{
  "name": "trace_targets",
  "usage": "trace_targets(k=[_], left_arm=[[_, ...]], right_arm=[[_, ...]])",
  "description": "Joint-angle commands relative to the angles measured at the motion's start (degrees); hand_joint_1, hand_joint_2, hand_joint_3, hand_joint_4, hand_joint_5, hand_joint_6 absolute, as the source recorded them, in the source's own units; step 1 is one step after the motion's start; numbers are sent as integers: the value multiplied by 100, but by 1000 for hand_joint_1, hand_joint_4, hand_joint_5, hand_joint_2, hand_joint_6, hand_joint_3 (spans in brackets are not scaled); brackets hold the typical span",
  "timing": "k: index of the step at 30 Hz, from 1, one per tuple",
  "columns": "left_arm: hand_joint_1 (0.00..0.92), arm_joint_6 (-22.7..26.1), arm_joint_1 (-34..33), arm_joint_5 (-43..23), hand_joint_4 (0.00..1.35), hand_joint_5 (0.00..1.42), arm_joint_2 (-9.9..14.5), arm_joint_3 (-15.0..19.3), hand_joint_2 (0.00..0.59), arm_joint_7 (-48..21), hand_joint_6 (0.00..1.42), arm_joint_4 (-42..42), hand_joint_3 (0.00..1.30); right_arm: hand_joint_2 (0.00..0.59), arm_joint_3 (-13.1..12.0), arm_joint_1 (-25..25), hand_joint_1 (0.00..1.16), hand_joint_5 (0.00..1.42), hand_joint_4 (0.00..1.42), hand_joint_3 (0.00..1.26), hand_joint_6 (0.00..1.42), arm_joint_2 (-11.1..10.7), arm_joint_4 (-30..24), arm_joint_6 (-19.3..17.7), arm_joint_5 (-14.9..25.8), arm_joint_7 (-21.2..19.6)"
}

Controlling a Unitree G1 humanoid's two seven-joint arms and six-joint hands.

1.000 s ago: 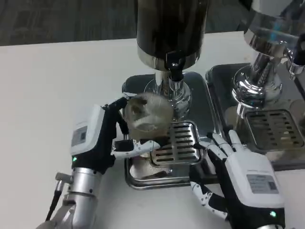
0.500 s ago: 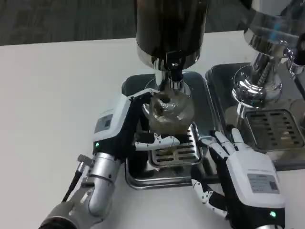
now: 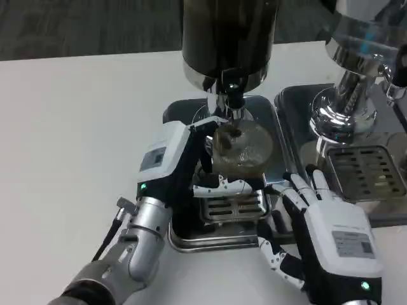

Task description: Grasp the cup under the faucet to collect the drink, then remove the cup.

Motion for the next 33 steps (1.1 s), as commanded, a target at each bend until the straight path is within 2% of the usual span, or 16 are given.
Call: trace_targets(k=[1, 3, 6, 7, 11, 17, 20, 24, 29, 33], left_arm=[[676, -5, 15, 119, 715, 832, 87, -113, 0, 170, 927, 41, 576], [547, -18, 69, 148, 648, 819, 184, -133, 5, 273, 862, 24, 536], [248, -50, 108, 123, 607, 847, 277, -161, 19, 277, 813, 32, 461], [213, -62, 119, 124, 585, 826, 303, -175, 22, 273, 780, 26, 439], [146, -44, 132, 133, 485, 693, 355, -228, 35, 252, 661, 4, 370], [11, -194, 221, -25, 427, 663, 405, -126, 1, 249, 603, -58, 340], [0, -357, 311, -137, 425, 653, 452, 2, 0, 293, 590, -150, 339], [0, -551, 489, -258, 411, 638, 635, 226, 0, 324, 559, -338, 326], [0, -929, 823, -775, 366, 576, 923, 772, 0, 143, 431, -682, 317], [0, -1216, 1087, -1050, 272, 462, 1157, 1098, 1, -86, 346, -1138, 259]], right_arm=[[450, -11, 35, 499, 15, 129, 303, 200, 11, -75, 41, -14, -107], [448, -14, 28, 497, 15, 129, 303, 200, 7, -55, 28, 7, -114], [447, -32, 2, 495, 15, 129, 303, 200, -9, -13, -7, 58, -117], [446, -37, -10, 494, 15, 129, 304, 200, -17, -2, -17, 70, -114], [445, -51, -46, 492, 15, 129, 298, 200, -40, 32, -49, 118, -98], [444, -91, -84, 489, 15, 120, 283, 200, -50, 77, -70, 192, -108], [441, -124, -87, 488, 15, 119, 279, 200, -63, 82, -70, 221, -115], [431, -175, -101, 493, 15, 119, 258, 184, -100, 92, -89, 277, -101], [423, -242, -113, 490, 15, 109, 236, 181, -129, 77, -165, 415, -115], [420, -327, -106, 490, 15, 106, 209, 180, -121, 43, -252, 603, -138]])
